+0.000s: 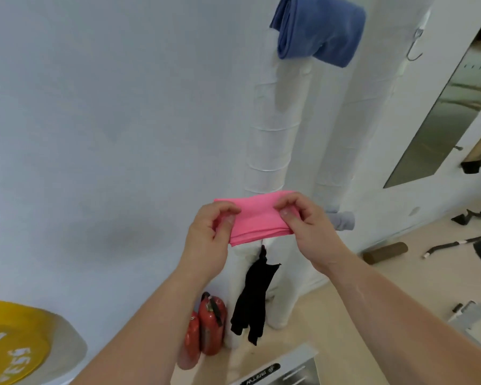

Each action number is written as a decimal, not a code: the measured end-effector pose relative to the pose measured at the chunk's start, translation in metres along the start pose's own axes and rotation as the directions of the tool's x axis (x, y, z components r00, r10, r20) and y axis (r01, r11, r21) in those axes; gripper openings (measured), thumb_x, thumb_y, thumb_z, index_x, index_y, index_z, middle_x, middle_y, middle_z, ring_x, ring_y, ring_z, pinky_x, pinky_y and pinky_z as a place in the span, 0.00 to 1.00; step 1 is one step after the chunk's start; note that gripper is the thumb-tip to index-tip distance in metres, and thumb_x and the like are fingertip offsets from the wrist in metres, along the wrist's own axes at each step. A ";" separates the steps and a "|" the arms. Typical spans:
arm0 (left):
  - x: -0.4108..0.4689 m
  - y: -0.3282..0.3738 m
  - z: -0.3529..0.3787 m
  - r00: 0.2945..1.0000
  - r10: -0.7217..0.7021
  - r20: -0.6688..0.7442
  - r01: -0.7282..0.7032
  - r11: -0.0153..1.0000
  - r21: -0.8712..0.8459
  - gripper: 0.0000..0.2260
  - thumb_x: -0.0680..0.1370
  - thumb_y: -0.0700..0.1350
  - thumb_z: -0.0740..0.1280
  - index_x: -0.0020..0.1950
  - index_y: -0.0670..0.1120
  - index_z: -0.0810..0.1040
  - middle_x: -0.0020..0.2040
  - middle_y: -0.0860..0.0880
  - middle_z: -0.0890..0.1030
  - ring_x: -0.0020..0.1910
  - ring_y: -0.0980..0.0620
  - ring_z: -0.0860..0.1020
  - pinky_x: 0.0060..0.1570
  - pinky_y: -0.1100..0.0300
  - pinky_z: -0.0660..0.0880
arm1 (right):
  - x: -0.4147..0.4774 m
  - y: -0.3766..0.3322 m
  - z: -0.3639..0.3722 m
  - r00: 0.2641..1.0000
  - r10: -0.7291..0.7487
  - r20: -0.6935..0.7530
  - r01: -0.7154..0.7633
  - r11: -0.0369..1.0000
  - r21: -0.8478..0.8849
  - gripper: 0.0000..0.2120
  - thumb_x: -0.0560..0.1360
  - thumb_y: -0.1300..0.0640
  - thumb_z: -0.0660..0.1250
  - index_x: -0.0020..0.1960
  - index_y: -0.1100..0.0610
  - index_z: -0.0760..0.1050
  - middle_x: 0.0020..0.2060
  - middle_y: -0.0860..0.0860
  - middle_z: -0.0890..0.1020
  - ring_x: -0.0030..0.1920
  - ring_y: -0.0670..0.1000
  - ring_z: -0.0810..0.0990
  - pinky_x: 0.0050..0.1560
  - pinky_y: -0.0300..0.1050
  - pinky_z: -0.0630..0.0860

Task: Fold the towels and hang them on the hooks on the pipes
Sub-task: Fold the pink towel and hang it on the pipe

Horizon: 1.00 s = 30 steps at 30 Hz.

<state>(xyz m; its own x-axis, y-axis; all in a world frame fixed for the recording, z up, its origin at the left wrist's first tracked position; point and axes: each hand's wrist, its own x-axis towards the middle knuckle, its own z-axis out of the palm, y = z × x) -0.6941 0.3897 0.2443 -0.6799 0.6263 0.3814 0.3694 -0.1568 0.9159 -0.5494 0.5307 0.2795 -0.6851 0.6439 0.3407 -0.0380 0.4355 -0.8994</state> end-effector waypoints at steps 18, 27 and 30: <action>0.155 0.122 0.392 0.987 0.119 -0.107 -0.095 0.974 0.204 0.24 0.70 0.33 0.78 0.57 0.57 0.81 0.58 0.59 0.80 0.56 0.56 0.80 0.59 0.54 0.79 | 0.183 0.097 -0.396 0.981 -0.177 0.075 0.153 0.954 0.257 0.13 0.72 0.65 0.76 0.49 0.49 0.80 0.48 0.38 0.82 0.48 0.40 0.79 0.48 0.37 0.78; 0.238 0.223 0.406 0.907 0.376 -0.189 -0.303 0.895 0.328 0.21 0.71 0.31 0.76 0.59 0.50 0.80 0.51 0.70 0.78 0.50 0.66 0.77 0.52 0.65 0.78 | 0.290 0.016 -0.436 0.875 -0.481 0.055 0.445 0.844 0.299 0.08 0.73 0.66 0.75 0.47 0.54 0.82 0.42 0.37 0.82 0.44 0.38 0.78 0.47 0.33 0.75; 0.264 0.247 0.402 0.868 0.435 -0.238 -0.340 0.871 0.353 0.22 0.71 0.33 0.77 0.58 0.52 0.80 0.54 0.64 0.79 0.49 0.67 0.77 0.50 0.67 0.78 | 0.322 -0.013 -0.440 0.840 -0.542 0.032 0.513 0.812 0.279 0.09 0.72 0.64 0.76 0.47 0.52 0.82 0.43 0.38 0.83 0.46 0.39 0.79 0.52 0.39 0.78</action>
<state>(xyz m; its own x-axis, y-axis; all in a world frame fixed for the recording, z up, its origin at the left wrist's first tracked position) -0.5278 0.8233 0.5215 -0.5802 0.2938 0.7596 0.7770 -0.0799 0.6244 -0.4493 1.0092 0.5214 -0.5779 0.2847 0.7649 -0.5856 0.5081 -0.6316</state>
